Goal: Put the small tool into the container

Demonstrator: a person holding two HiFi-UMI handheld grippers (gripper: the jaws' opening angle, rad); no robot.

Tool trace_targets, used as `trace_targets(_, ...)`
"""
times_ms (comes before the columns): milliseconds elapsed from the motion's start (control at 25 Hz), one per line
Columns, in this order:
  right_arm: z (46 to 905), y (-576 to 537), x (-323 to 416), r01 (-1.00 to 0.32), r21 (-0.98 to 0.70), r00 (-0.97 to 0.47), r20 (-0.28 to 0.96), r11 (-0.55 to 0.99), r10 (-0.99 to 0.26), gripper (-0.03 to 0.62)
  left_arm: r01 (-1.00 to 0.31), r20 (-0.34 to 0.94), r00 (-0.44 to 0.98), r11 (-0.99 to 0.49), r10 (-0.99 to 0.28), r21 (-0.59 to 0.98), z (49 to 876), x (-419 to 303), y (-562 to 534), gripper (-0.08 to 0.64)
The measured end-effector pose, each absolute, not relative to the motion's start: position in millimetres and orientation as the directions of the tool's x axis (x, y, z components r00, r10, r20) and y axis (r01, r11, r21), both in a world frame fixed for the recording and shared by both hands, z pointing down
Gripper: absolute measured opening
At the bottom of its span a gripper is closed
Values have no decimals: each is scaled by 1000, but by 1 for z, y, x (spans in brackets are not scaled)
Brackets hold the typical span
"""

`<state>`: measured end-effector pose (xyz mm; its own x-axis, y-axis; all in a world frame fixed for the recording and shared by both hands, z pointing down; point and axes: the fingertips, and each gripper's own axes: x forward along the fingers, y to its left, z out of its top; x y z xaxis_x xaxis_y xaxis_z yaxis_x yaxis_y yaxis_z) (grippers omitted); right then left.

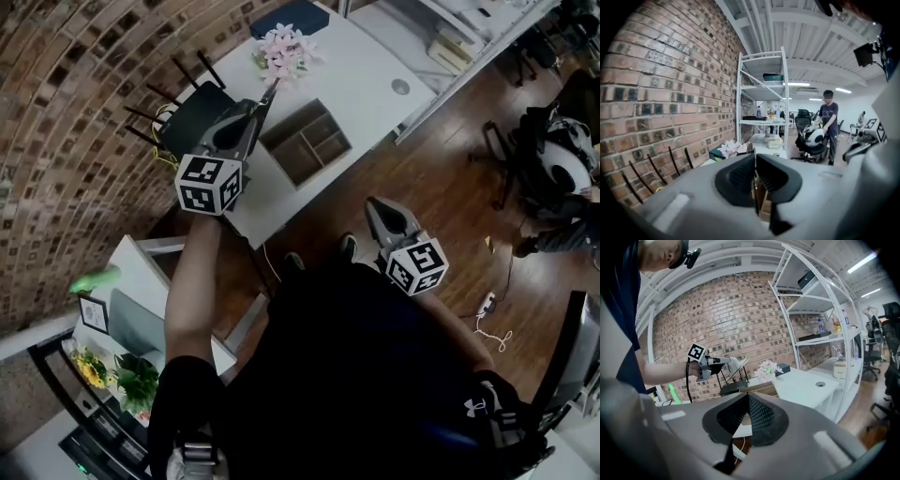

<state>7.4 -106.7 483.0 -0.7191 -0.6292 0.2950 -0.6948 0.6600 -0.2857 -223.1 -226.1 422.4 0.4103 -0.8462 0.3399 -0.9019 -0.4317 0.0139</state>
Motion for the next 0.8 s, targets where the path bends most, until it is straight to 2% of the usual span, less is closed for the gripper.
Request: trace_targets(800, 495, -125, 6, -675, -334, -738, 302, 658, -603, 3, -780, 585, 435, -611, -685, -136, 481, -159, -260, 14)
